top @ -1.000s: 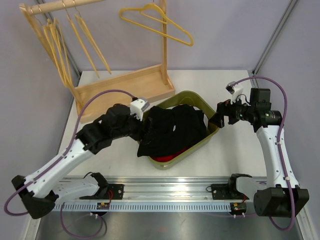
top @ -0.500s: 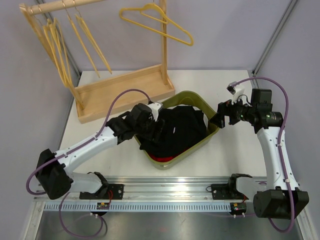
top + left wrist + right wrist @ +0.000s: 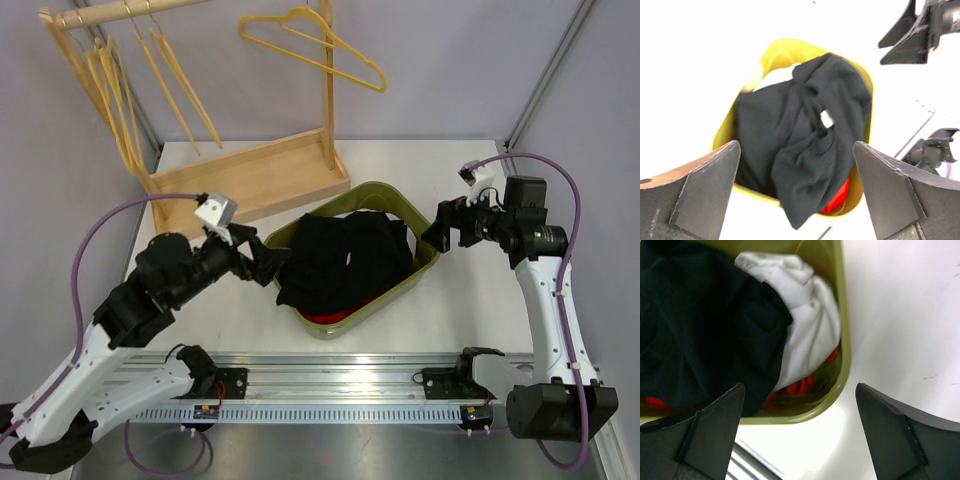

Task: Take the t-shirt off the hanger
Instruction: Place the tshirt into the basket

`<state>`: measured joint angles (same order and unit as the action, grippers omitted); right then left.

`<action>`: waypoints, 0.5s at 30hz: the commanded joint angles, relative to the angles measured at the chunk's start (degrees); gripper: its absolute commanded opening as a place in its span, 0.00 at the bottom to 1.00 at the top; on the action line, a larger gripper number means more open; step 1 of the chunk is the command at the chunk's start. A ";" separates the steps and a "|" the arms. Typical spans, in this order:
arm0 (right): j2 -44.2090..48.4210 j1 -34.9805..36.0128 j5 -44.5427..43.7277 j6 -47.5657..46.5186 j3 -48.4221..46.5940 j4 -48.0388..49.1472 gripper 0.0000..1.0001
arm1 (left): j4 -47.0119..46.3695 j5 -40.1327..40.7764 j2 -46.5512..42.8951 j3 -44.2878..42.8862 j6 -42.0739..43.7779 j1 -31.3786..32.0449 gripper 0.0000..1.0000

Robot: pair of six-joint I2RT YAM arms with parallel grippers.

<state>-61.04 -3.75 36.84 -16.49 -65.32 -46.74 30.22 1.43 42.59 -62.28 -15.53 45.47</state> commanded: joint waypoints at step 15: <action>7.06 -0.21 -35.78 17.81 2.74 16.15 0.99 | 5.90 22.82 -22.46 17.28 -8.64 -0.21 0.99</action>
<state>-54.94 -3.81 7.55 -0.05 -63.55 -33.82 36.82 20.23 20.95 -45.08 -22.98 45.41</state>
